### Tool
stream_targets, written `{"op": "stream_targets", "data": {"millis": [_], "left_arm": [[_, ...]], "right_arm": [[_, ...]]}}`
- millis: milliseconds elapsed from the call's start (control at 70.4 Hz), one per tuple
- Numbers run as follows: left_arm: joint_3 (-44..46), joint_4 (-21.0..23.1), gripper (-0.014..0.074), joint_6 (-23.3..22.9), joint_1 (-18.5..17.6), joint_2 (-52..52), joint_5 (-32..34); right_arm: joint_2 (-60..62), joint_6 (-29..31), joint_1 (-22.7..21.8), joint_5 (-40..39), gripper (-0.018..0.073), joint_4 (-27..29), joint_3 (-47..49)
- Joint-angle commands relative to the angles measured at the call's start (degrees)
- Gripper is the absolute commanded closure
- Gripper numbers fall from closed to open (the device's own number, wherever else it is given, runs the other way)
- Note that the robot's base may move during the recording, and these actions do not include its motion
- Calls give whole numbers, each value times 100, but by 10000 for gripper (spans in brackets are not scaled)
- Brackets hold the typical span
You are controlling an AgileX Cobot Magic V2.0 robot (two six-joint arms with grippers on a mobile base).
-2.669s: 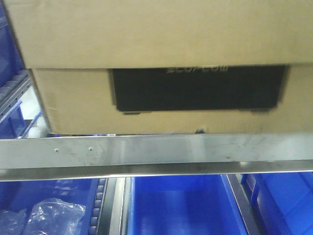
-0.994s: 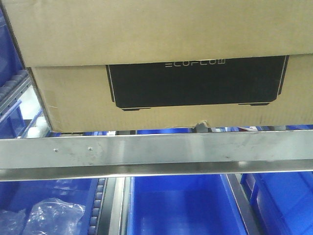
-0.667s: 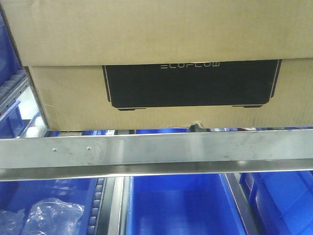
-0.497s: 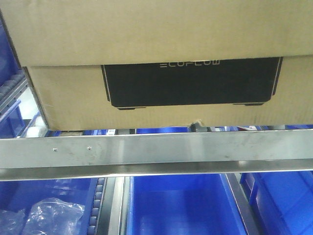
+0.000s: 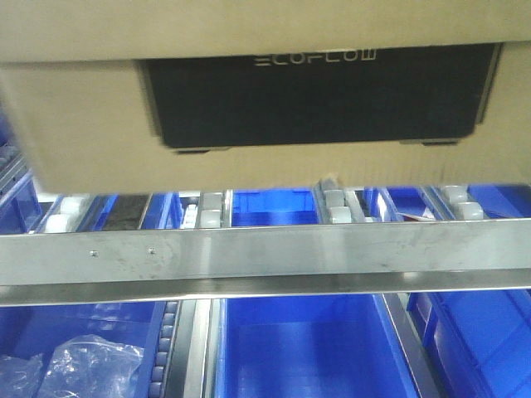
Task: Grab box from left shelf to table start
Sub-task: 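Lift the box with both grippers and pull it off the shelf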
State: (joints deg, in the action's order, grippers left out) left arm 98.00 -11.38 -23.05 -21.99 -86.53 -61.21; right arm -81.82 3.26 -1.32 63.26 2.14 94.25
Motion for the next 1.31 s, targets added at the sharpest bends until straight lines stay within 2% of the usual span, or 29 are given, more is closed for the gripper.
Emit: {"op": "stream_targets", "data": {"millis": [0, 142, 327, 412, 611, 781, 909, 1065, 1292], "left_arm": [[222, -76, 692, -109, -72, 392, 305], [210, -95, 692, -306, -378, 680, 161], [-68, -951, 692, -727, -929, 933, -158], [-437, -1051, 692, -795, -1096, 1130, -100], [-1360, -1087, 692, -1012, -1105, 1721, 166], [-2102, -1063, 692, -1083, -1105, 2492, 391], [-2527, -983, 692, -1156, -1105, 3029, 353], [-2806, -782, 692, -1156, -1105, 3535, 342], [-2815, -537, 692, -1156, -1105, 3905, 296]], "right_arm": [[376, -118, 28, -443, 498, 145, 169], [684, -118, 68, -556, 498, 319, -218], [1283, -118, 68, -812, 498, 452, -1065], [1592, -118, 68, -887, 498, 528, -1431], [2338, -118, 68, -818, 498, 699, -2012], [2808, -118, 68, -457, 498, 758, -2214], [3095, -118, 256, -340, 498, 758, -2328], [3438, -157, 574, -166, 498, 758, -2430], [3894, -172, 586, 60, 498, 763, -2458]]}}
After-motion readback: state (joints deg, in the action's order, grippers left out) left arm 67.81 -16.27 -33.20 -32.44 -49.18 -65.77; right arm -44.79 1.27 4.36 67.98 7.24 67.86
